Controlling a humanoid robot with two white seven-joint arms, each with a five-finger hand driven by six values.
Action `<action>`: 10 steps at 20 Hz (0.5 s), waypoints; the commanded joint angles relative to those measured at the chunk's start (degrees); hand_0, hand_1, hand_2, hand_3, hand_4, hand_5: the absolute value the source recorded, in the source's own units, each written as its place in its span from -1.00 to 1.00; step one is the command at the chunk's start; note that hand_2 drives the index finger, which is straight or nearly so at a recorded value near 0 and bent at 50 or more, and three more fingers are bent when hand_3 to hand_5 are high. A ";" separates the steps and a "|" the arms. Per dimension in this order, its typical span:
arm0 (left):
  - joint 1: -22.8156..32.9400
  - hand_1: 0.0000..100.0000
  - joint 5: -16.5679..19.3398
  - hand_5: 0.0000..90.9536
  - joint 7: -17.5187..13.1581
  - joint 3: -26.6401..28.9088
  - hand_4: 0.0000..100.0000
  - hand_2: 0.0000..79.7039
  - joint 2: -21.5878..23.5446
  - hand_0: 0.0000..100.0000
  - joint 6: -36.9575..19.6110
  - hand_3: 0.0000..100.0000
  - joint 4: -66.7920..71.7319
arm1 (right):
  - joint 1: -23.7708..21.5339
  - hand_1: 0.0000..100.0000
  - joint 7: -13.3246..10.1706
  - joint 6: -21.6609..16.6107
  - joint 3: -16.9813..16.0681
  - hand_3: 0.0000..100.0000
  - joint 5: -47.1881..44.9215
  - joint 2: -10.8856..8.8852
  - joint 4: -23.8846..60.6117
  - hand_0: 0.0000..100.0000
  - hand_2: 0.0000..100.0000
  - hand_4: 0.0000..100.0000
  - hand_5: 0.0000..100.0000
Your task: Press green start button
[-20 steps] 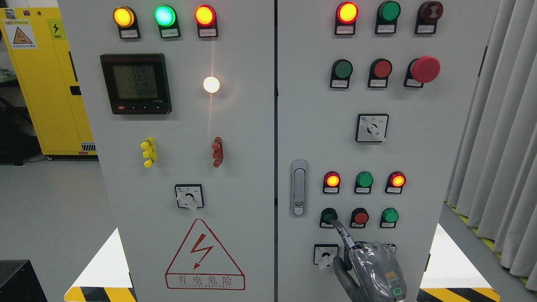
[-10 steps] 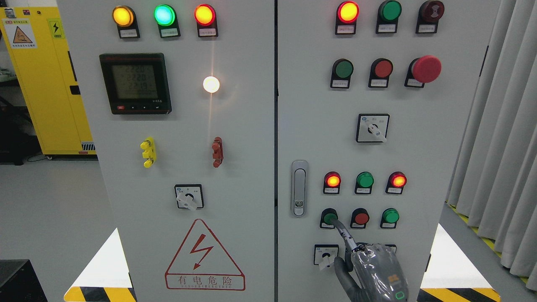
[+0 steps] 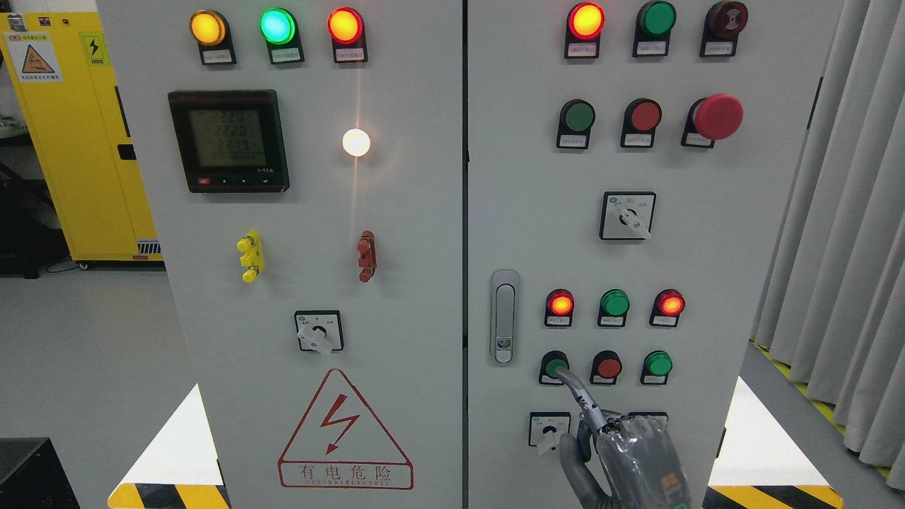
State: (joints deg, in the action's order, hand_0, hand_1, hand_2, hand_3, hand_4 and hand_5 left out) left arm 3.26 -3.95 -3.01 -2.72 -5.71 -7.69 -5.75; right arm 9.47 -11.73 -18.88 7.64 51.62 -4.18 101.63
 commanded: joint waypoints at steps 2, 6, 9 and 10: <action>-0.01 0.11 0.00 -1.00 0.02 0.00 -1.00 -1.00 0.00 -0.76 0.04 -1.00 0.04 | -2.79 0.72 2.41 -0.90 2.47 0.19 -22.93 0.05 4.36 0.65 -0.90 0.36 0.39; -0.01 0.11 0.00 -1.00 0.02 0.00 -1.00 -1.00 0.00 -0.76 0.04 -1.00 0.04 | -4.90 0.58 6.71 -0.72 3.52 -0.36 -36.81 0.05 6.56 0.77 -0.91 -0.22 -0.31; -0.01 0.11 0.00 -1.00 0.02 0.00 -1.00 -1.00 0.00 -0.76 0.04 -1.00 -0.05 | -7.09 0.43 9.18 -0.11 5.10 -0.50 -43.86 0.05 7.27 0.66 -1.00 -0.39 -0.50; 0.08 0.11 0.00 -1.00 0.02 0.00 -1.00 -1.00 0.00 -0.76 0.04 -1.00 0.04 | -7.45 0.42 9.19 0.07 5.37 -0.53 -45.01 0.05 7.27 0.62 -1.00 -0.42 -0.52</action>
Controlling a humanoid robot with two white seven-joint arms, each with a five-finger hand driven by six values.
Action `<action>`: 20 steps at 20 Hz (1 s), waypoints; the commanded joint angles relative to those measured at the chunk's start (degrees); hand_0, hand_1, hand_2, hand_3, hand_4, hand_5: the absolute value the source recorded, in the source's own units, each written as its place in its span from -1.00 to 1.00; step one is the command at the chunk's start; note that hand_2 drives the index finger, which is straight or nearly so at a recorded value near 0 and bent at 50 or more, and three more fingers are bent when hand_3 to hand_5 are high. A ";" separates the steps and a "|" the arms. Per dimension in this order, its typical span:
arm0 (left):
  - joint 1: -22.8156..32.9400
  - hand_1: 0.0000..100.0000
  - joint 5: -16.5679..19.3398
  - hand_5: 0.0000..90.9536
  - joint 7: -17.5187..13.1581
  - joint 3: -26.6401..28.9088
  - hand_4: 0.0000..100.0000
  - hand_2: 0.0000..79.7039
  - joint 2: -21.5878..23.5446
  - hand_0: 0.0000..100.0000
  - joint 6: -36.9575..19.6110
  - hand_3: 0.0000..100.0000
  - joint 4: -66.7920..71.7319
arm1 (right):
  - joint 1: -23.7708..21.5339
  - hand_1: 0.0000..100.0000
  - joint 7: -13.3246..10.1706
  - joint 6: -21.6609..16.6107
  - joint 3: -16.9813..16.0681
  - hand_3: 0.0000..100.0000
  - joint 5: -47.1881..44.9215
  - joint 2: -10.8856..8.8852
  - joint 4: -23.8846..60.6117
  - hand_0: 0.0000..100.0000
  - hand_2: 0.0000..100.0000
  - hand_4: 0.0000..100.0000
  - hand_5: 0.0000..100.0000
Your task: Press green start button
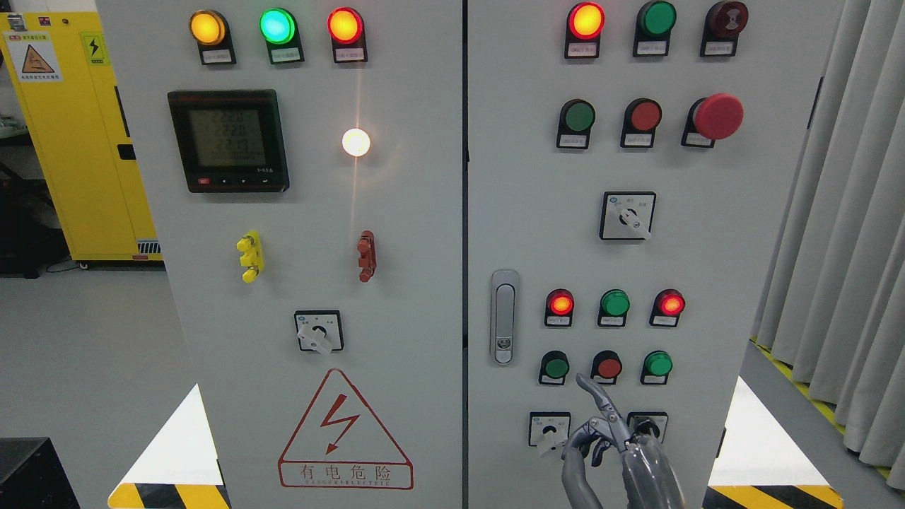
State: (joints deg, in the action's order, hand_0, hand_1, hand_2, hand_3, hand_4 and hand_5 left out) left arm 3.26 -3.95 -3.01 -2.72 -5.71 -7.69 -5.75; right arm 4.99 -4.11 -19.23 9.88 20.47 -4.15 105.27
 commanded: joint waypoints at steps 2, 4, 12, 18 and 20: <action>-0.01 0.11 0.00 -1.00 0.02 0.00 -1.00 -1.00 0.00 -0.76 0.04 -1.00 0.04 | -3.41 0.35 1.57 1.47 3.65 -0.63 -15.28 0.02 3.63 0.46 -1.00 -0.52 -0.60; -0.01 0.11 0.00 -1.00 0.02 0.00 -1.00 -1.00 0.00 -0.76 0.04 -1.00 0.04 | -3.59 0.32 1.48 1.91 3.74 -0.69 -17.21 0.02 3.63 0.38 -1.00 -0.58 -0.64; -0.01 0.11 0.00 -1.00 0.02 0.00 -1.00 -1.00 0.00 -0.76 0.04 -1.00 -0.05 | -3.59 0.29 1.48 2.61 3.83 -0.78 -18.19 -0.07 3.80 0.13 -1.00 -0.66 -0.72; -0.01 0.11 0.00 -1.00 0.02 0.00 -1.00 -1.00 0.00 -0.76 0.04 -1.00 0.04 | -3.59 0.28 1.57 2.61 3.83 -0.78 -18.19 -0.07 3.80 0.08 -1.00 -0.67 -0.73; -0.01 0.11 0.00 -1.00 0.02 0.00 -1.00 -1.00 0.00 -0.76 0.04 -1.00 0.03 | -3.59 0.28 1.57 2.61 3.83 -0.78 -18.19 -0.07 3.80 0.07 -1.00 -0.67 -0.73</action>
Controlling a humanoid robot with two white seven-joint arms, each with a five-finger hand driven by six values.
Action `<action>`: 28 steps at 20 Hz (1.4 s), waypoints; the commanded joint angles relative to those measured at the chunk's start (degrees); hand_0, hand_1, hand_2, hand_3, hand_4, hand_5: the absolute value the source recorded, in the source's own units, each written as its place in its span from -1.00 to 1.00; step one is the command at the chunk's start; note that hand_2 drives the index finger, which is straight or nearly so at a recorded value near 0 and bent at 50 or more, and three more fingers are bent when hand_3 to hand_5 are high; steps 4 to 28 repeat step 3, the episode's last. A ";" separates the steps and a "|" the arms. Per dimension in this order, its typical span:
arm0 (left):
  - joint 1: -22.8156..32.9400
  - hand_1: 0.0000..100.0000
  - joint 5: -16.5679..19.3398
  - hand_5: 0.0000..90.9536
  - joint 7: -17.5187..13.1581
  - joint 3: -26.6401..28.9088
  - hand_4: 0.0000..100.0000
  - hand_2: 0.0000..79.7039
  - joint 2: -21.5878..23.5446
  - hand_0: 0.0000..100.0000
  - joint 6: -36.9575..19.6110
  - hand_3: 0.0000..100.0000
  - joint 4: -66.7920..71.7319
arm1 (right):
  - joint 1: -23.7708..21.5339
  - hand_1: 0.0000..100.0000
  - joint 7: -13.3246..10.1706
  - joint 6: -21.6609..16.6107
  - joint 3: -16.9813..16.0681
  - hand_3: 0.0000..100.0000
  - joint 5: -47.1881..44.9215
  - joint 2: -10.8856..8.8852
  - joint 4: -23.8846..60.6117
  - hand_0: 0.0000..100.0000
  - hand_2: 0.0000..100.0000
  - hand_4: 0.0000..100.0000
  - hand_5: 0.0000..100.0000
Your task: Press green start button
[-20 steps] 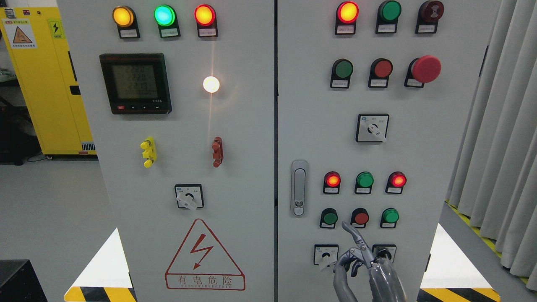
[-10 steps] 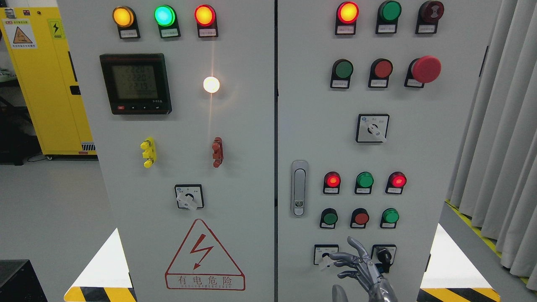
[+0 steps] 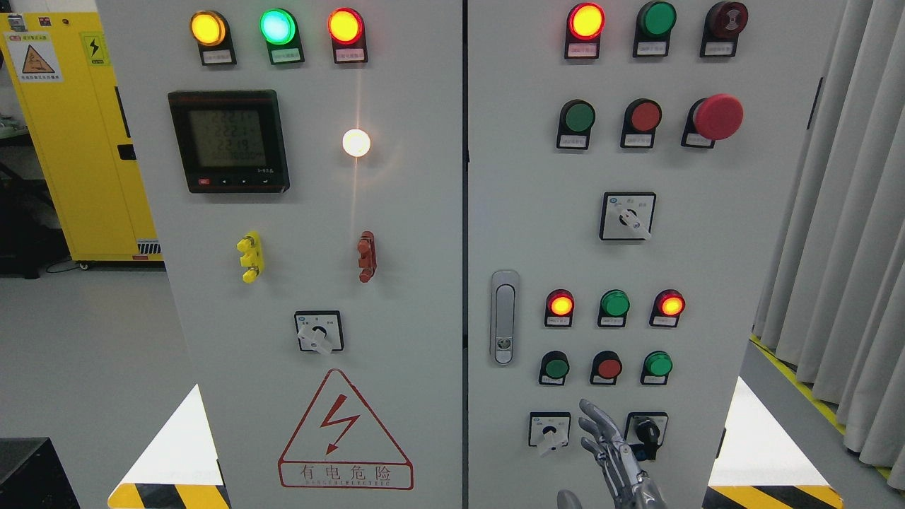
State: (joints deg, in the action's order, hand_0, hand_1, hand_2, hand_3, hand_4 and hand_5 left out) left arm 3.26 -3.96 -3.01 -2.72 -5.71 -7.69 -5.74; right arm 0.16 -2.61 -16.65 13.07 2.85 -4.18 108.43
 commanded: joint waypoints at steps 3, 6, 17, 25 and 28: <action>-0.01 0.11 0.00 -1.00 0.02 0.00 -1.00 -1.00 0.00 -0.76 0.04 -1.00 -0.06 | 1.16 0.28 0.07 0.04 0.65 -0.77 -0.56 -0.04 0.64 0.05 -1.00 -0.67 -0.73; -0.01 0.11 0.00 -1.00 0.02 0.00 -1.00 -1.00 0.00 -0.76 0.04 -1.00 -0.06 | 1.16 0.28 0.07 0.04 0.65 -0.77 -0.56 -0.04 0.64 0.05 -1.00 -0.67 -0.73; -0.01 0.11 0.00 -1.00 0.02 0.00 -1.00 -1.00 0.00 -0.76 0.04 -1.00 -0.06 | 1.16 0.28 0.07 0.04 0.65 -0.77 -0.56 -0.04 0.64 0.05 -1.00 -0.67 -0.73; -0.01 0.11 0.00 -1.00 0.02 0.00 -1.00 -1.00 0.00 -0.76 0.04 -1.00 -0.06 | 1.16 0.28 0.07 0.04 0.65 -0.77 -0.56 -0.04 0.64 0.05 -1.00 -0.67 -0.73; -0.01 0.11 0.00 -1.00 0.02 0.00 -1.00 -1.00 0.00 -0.76 0.04 -1.00 -0.06 | 1.16 0.28 0.07 0.04 0.65 -0.77 -0.56 -0.04 0.64 0.05 -1.00 -0.67 -0.73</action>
